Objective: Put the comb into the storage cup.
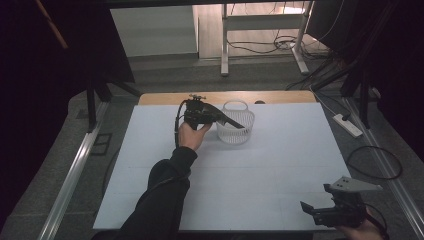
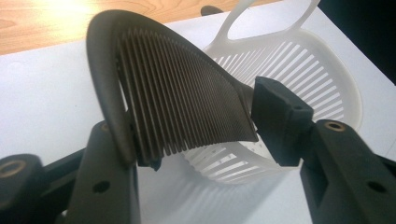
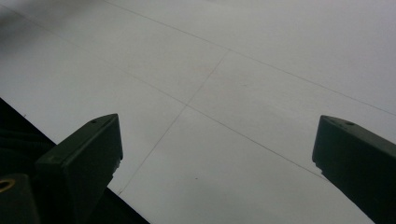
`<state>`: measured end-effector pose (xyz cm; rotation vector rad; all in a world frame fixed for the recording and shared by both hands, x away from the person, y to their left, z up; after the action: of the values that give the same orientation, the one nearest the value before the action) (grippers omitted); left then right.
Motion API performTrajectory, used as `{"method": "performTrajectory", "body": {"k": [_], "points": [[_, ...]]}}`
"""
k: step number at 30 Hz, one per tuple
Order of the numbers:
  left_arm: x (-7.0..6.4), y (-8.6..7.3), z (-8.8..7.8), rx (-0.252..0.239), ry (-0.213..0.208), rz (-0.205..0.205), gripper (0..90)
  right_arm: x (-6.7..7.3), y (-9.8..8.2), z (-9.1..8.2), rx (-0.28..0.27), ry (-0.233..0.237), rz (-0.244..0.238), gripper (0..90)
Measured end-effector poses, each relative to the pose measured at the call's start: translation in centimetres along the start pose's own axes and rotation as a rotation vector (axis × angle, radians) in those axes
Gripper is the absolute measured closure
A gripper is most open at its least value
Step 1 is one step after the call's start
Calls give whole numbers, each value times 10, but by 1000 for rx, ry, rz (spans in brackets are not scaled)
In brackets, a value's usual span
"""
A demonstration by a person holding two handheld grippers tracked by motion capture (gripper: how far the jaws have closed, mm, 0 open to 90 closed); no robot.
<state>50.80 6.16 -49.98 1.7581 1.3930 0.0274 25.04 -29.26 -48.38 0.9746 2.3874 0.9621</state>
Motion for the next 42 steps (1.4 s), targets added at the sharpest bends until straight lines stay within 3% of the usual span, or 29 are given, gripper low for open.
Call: {"method": "performTrajectory", "body": {"k": [26, 42], "points": [[-1, 3, -13, 0, 98, 146, 253, 0, 0, 0, 4, -6, -3, 23], [1, 1, -25, 23, 92, 185, 59, 1, 0, 0, 7, -7, -5, 23]]}}
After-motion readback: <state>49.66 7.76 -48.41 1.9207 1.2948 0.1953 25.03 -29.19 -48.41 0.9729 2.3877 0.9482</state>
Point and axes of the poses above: each handheld gripper's, and its own axes: z roughly forward along the jaws, y roughly out of its top, x roughly to its left, the point moved 6 cm from there along z, roughly forward along the jaws, and after that the axes turned 11 degrees about -z, right-handed, at the moved point
